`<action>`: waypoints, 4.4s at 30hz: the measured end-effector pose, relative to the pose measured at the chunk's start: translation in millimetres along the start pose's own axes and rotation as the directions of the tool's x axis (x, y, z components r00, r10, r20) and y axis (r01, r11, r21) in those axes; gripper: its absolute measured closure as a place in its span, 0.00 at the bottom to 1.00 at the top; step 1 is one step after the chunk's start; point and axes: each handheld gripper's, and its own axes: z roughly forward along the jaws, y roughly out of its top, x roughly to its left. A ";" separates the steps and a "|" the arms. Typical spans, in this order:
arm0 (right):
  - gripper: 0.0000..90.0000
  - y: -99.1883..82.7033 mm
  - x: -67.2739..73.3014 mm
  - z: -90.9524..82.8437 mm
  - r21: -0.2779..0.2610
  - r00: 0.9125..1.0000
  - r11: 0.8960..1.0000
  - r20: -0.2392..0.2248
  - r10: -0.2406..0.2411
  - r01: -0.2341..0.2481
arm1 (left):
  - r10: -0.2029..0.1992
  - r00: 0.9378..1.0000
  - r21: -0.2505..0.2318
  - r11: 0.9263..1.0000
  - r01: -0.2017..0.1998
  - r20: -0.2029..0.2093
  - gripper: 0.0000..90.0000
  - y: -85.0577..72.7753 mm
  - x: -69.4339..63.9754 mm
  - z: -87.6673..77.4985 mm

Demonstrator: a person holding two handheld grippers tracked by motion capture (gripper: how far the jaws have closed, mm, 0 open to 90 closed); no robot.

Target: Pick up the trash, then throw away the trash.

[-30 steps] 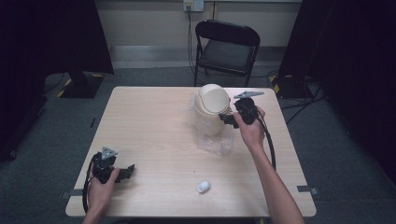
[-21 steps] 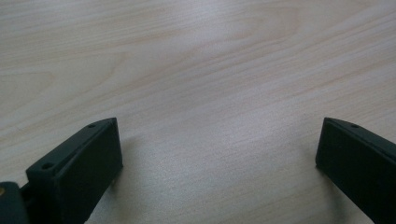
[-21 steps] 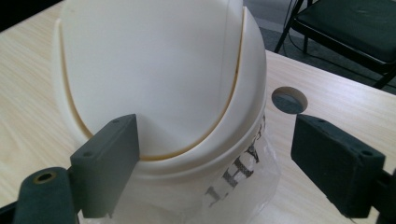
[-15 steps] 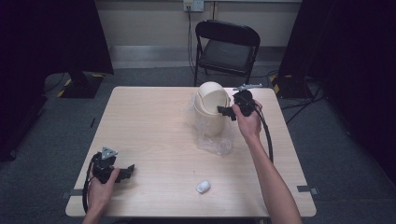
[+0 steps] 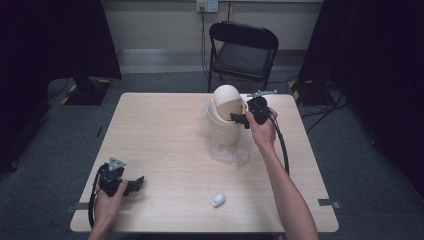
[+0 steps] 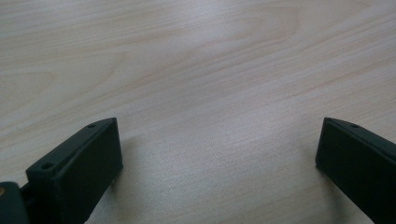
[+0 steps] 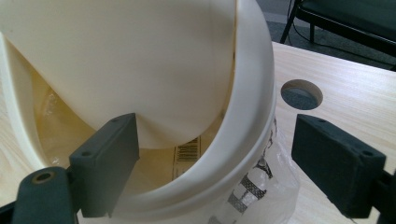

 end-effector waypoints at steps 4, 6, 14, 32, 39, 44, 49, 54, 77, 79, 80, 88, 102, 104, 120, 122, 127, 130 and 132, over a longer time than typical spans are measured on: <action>0.16 -1.6 -2.1 5.8 -0.007 1.000 1.000 -0.015 0.028 -0.028 | 0.000 1.000 0.000 1.000 0.000 0.000 0.00 0.0 0.0 0.0; 0.16 -1.5 -2.3 6.8 -0.007 1.000 1.000 -0.015 0.025 -0.025 | 0.000 1.000 0.000 1.000 0.000 0.000 0.00 0.0 0.0 0.0; 0.18 -0.8 -0.9 17.8 0.013 1.000 1.000 0.010 0.014 -0.014 | 0.000 1.000 0.000 1.000 0.000 0.000 0.00 0.0 0.0 0.0; 0.19 9.6 7.6 -5.3 -0.014 1.000 1.000 -0.001 -0.012 0.012 | 0.000 1.000 0.000 1.000 0.000 0.000 0.00 0.0 0.0 0.0; 0.20 7.6 9.5 -17.5 -0.035 1.000 0.999 -0.012 -0.015 0.015 | 0.000 1.000 0.000 1.000 0.000 0.001 0.00 0.0 0.0 0.0; 0.20 4.5 12.4 -33.8 -0.047 0.999 0.999 -0.020 -0.026 0.025 | 0.000 1.000 0.000 1.000 0.000 0.000 0.00 0.0 0.0 0.0; 0.20 -5.4 11.3 -53.0 -0.065 1.000 0.998 -0.017 -0.014 0.013 | 0.000 1.000 0.000 1.000 0.000 0.000 0.00 0.0 0.0 0.0; 0.20 -17.7 13.0 -60.1 -0.044 0.999 0.998 0.013 -0.036 0.036 | 0.000 1.000 0.000 1.000 0.000 0.000 0.00 0.0 0.0 0.0; 0.23 -77.6 56.0 -70.9 -0.008 0.990 0.996 -0.111 -0.090 0.089 | 0.000 1.000 0.000 1.000 0.000 0.000 0.00 0.0 0.0 0.0; 0.24 -83.4 61.4 -70.9 -0.002 0.987 0.995 -0.125 -0.097 0.098 | 0.000 1.000 0.000 1.000 0.000 0.000 0.00 0.0 0.0 0.0; 0.25 -85.6 64.1 -71.1 0.000 0.986 0.995 -0.132 -0.102 0.103 | 0.000 1.000 0.000 1.000 0.000 0.000 0.00 0.0 0.0 0.0; 0.32 -107.4 87.4 -73.4 0.015 0.973 0.990 -0.186 -0.135 0.141 | 0.000 1.000 0.000 1.000 0.000 0.000 0.00 0.0 0.0 0.0; 0.43 -157.6 118.5 -75.2 0.062 0.927 0.978 -0.337 -0.167 0.199 | 0.000 1.000 0.000 1.000 0.000 0.000 0.00 0.0 0.0 0.0; 0.47 -162.1 124.6 -77.0 0.065 0.913 0.973 -0.363 -0.184 0.222 | 0.000 1.000 0.000 1.000 0.000 0.001 0.00 0.0 -0.1 0.0; 0.49 -185.5 136.5 -69.6 0.137 0.890 0.952 -0.410 -0.196 0.273 | 0.000 1.000 0.000 1.000 0.000 0.001 0.00 0.0 0.0 0.0; 0.49 -188.1 136.2 -67.2 0.148 0.886 0.952 -0.426 -0.183 0.267 | 0.000 1.000 0.000 1.000 0.000 0.000 0.00 0.0 0.0 0.0; 0.56 -189.9 138.3 -64.9 0.147 0.889 0.950 -0.414 -0.195 0.277 | 0.000 1.000 0.000 1.000 0.000 0.000 0.00 0.0 0.0 0.0; 0.59 -189.4 137.8 -64.3 0.148 0.893 0.953 -0.409 -0.186 0.266 | 0.000 1.000 0.000 1.000 0.000 0.000 0.00 0.0 0.0 0.0; 0.60 -189.6 136.5 -64.4 0.152 0.897 0.957 -0.410 -0.165 0.246 | 0.000 1.000 0.000 1.000 0.000 0.000 0.00 0.0 0.0 0.0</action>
